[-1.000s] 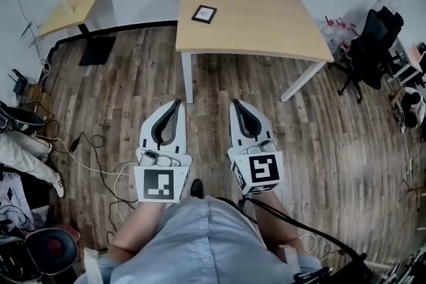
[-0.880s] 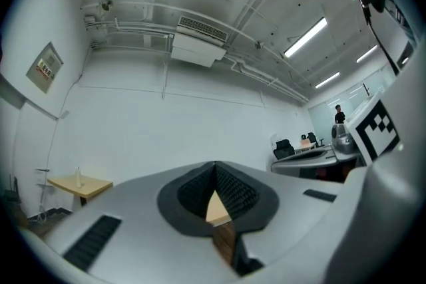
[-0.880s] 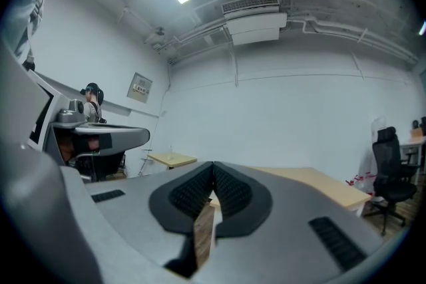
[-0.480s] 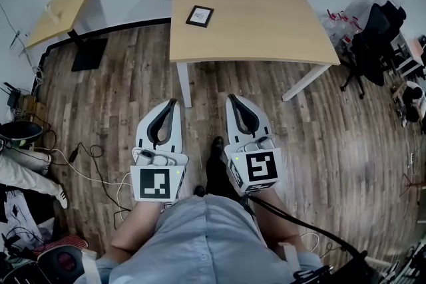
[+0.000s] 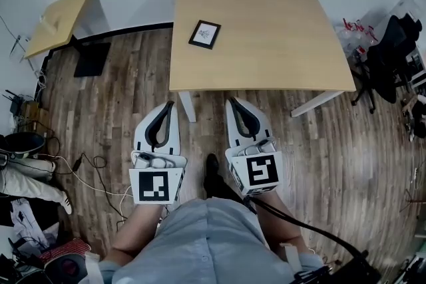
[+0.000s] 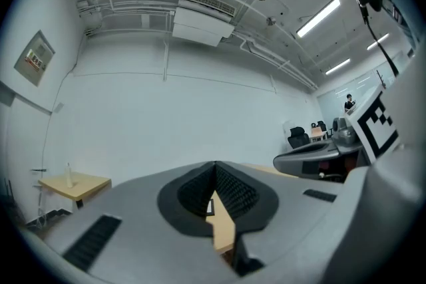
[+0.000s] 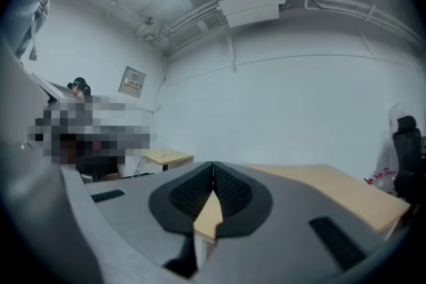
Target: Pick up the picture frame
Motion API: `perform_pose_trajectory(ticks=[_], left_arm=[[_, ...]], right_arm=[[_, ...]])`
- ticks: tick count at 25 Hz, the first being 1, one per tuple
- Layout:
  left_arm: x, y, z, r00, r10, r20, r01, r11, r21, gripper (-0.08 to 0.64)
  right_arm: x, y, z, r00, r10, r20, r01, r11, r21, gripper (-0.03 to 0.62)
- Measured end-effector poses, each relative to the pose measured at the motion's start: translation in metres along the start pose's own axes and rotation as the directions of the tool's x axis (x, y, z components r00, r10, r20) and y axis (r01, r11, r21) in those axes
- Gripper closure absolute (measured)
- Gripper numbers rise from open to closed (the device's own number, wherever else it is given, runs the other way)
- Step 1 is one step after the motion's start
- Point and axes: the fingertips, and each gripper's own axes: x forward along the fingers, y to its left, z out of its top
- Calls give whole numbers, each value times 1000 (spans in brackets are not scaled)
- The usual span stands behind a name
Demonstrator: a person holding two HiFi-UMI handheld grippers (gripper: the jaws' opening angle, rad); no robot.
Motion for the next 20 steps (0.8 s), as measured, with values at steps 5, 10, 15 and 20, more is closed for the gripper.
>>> perform_pose_trajectory(ticks=[5,10,15,20], left_arm=[[52,15,3,999,33,5,-33,999,12,558],[82,22,14,997,66,43,-67,998,21,560],[99,29,21,993,97,60,-99,995,31,560],[113,37,23,990,118,77,-121,992,35,558]], right_arm=[[49,-26,3,999,48,4,-48,999,-5,591],[82,-47,9,997,77,22,-77,997,-2,591],[104,-57,21,993,110,54,-109,994,-20,591],[123,-64,25,989,137,65,-135,990,-32,591]])
